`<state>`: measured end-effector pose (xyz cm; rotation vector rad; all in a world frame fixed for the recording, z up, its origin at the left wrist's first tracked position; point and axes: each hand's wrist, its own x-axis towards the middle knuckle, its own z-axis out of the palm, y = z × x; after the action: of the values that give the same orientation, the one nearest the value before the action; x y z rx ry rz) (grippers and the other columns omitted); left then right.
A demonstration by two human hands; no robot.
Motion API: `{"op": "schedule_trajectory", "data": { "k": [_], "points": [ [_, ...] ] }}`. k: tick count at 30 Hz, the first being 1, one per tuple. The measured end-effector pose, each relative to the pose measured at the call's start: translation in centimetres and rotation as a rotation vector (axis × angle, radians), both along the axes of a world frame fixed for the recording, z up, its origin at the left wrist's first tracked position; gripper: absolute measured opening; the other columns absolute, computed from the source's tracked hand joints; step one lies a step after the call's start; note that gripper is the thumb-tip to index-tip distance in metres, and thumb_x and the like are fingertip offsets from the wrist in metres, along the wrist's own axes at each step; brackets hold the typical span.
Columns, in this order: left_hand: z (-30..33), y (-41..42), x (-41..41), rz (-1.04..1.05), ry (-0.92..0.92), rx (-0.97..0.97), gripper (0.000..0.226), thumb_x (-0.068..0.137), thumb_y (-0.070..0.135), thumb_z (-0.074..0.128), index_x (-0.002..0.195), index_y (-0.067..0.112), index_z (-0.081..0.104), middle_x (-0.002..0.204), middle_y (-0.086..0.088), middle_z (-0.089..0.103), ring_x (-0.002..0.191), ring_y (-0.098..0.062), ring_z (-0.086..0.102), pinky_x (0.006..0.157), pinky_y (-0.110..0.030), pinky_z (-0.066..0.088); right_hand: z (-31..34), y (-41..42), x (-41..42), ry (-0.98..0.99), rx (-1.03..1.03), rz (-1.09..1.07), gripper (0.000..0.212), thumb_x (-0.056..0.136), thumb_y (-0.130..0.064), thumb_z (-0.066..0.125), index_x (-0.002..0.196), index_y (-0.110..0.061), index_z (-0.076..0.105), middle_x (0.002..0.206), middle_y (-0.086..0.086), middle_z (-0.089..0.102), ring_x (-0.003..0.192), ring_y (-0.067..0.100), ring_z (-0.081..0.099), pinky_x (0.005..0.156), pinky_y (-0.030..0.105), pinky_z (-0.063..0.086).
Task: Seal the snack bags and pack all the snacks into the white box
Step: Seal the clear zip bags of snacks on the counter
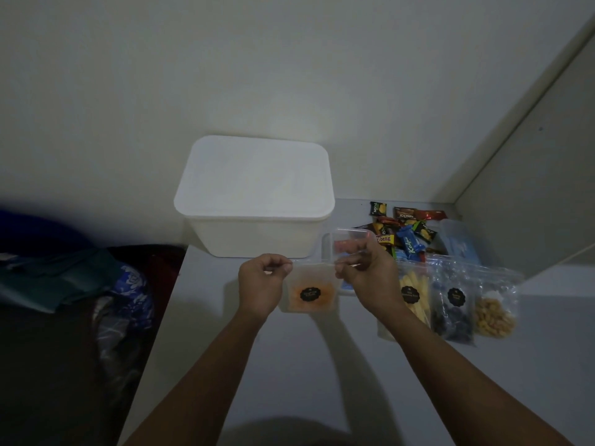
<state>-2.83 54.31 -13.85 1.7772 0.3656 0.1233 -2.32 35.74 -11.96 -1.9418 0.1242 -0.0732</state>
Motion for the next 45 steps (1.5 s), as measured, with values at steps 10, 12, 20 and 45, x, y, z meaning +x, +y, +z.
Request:
{"op": "schedule_trajectory", "data": {
  "k": [10, 12, 20, 45],
  "points": [
    [1.2, -1.0, 0.5, -0.118, -0.049, -0.096, 0.013, 0.081, -0.001, 0.066, 0.074, 0.011, 0.063, 0.076, 0.005, 0.062, 0.071, 0.001, 0.057, 0.068, -0.013, 0.047, 0.7, -0.1, 0.4, -0.05, 0.057, 0.003, 0.035, 0.078, 0.01, 0.067, 0.082, -0.016, 0.044, 0.085, 0.016, 0.064, 0.068, 0.031, 0.067, 0.054, 0.024, 0.053],
    [1.5, -1.2, 0.7, -0.112, -0.064, -0.092, 0.015, 0.08, -0.002, 0.067, 0.072, 0.01, 0.063, 0.072, 0.005, 0.061, 0.063, 0.006, 0.055, 0.064, -0.008, 0.046, 0.9, -0.2, 0.5, -0.076, 0.016, 0.029, 0.03, 0.079, 0.003, 0.07, 0.089, -0.015, 0.048, 0.093, 0.015, 0.066, 0.073, 0.026, 0.067, 0.056, 0.026, 0.054],
    [2.5, -1.6, 0.7, -0.147, -0.082, -0.11, 0.016, 0.081, 0.001, 0.067, 0.072, 0.013, 0.064, 0.075, 0.003, 0.063, 0.074, -0.015, 0.062, 0.072, -0.025, 0.052, 1.8, -0.4, 0.7, -0.147, -0.143, 0.125, 0.036, 0.077, -0.012, 0.075, 0.097, -0.035, 0.055, 0.087, -0.006, 0.07, 0.088, 0.009, 0.066, 0.087, 0.043, 0.051],
    [5.9, -1.8, 0.1, -0.167, -0.105, 0.016, 0.016, 0.076, 0.007, 0.073, 0.066, 0.019, 0.069, 0.07, 0.009, 0.068, 0.075, -0.014, 0.064, 0.08, -0.035, 0.053, 4.7, 1.5, 0.2, -0.141, -0.067, 0.246, 0.047, 0.08, -0.008, 0.073, 0.12, -0.022, 0.052, 0.081, 0.003, 0.071, 0.085, 0.009, 0.067, 0.087, 0.028, 0.05]
  ]
}}
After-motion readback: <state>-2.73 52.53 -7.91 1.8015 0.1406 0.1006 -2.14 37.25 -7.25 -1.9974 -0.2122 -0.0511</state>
